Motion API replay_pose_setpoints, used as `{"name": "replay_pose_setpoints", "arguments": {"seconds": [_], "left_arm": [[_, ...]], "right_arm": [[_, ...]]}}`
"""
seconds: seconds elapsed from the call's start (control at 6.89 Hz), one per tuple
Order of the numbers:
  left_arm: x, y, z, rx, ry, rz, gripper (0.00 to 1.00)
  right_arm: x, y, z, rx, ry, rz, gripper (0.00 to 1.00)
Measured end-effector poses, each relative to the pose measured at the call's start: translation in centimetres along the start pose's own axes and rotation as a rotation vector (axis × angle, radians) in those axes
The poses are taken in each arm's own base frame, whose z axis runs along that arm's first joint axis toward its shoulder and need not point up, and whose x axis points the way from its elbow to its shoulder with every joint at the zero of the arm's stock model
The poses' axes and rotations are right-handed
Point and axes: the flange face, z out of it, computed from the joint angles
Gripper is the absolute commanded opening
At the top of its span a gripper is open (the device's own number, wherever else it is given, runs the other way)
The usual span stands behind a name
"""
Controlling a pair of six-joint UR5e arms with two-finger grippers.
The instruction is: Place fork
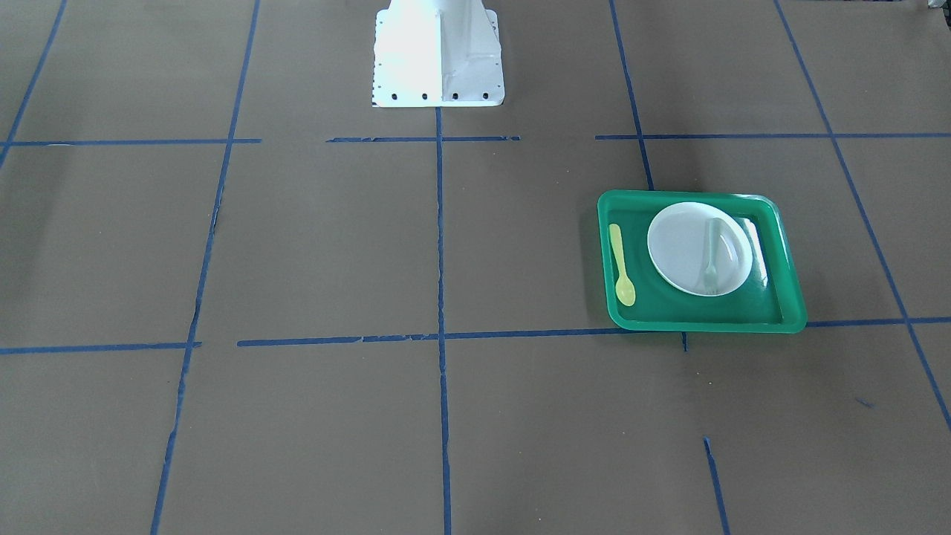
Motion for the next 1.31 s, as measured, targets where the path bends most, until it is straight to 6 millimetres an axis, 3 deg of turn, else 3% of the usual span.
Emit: {"name": "replay_pose_setpoints", "arguments": {"seconds": [0.29,0.58,0.87,1.16,1.31], "left_arm": [[1.1,-1.0,-1.2,0.027,-0.003,0.021,1.00],[5.0,-4.3,-4.1,0.086,-0.007,-0.028,1.00],[13.1,-6.3,-4.6,0.108,0.012,-0.036,1.00],[21.2,-6.9,-2.3,0.128,0.062,-0.034,1.00],[24.3,-6.8,-0.8,0.133,0.073,-0.029,1.00]], "right_arm": [[0.0,0.0,0.0,0.000,0.000,0.000,1.00],[0.0,0.0,0.0,0.000,0.000,0.000,1.00],[0.0,0.0,0.0,0.000,0.000,-0.001,1.00],[0.0,0.0,0.0,0.000,0.000,0.000,1.00],[0.0,0.0,0.0,0.000,0.000,0.000,1.00]]}}
